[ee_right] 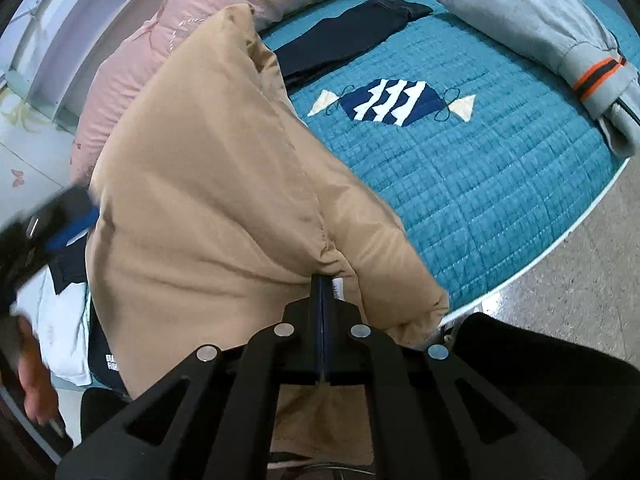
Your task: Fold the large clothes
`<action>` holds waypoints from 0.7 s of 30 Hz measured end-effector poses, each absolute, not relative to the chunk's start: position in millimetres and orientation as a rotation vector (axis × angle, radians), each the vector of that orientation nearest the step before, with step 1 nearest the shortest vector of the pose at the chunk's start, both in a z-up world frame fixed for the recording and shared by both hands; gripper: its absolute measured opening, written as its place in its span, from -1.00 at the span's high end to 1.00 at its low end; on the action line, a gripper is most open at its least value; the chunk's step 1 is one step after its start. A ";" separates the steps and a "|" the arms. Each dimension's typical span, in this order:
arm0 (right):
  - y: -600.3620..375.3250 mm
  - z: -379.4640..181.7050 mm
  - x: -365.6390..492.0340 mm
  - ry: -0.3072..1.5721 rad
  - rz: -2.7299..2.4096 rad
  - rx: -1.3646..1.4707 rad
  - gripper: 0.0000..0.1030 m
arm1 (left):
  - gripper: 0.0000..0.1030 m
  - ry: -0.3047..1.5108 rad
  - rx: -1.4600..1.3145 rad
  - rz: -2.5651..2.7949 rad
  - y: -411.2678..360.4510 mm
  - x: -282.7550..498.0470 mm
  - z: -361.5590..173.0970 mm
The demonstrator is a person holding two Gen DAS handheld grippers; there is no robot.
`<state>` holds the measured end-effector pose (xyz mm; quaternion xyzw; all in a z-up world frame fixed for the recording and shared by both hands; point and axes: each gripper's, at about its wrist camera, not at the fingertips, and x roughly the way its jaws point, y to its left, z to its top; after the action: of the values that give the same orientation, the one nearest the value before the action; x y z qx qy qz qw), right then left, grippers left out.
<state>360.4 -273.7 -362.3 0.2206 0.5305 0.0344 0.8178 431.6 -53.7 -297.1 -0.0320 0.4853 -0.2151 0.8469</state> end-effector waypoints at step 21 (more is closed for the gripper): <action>-282.2 -379.8 378.0 1.102 0.061 0.394 1.00 | -0.20 1.182 0.036 -0.321 -75.4 504.0 -368.0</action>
<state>378.0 -282.2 -379.8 0.1857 0.5200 0.0286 0.8332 504.0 -75.4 -368.0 0.0167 0.5545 -0.1505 0.8183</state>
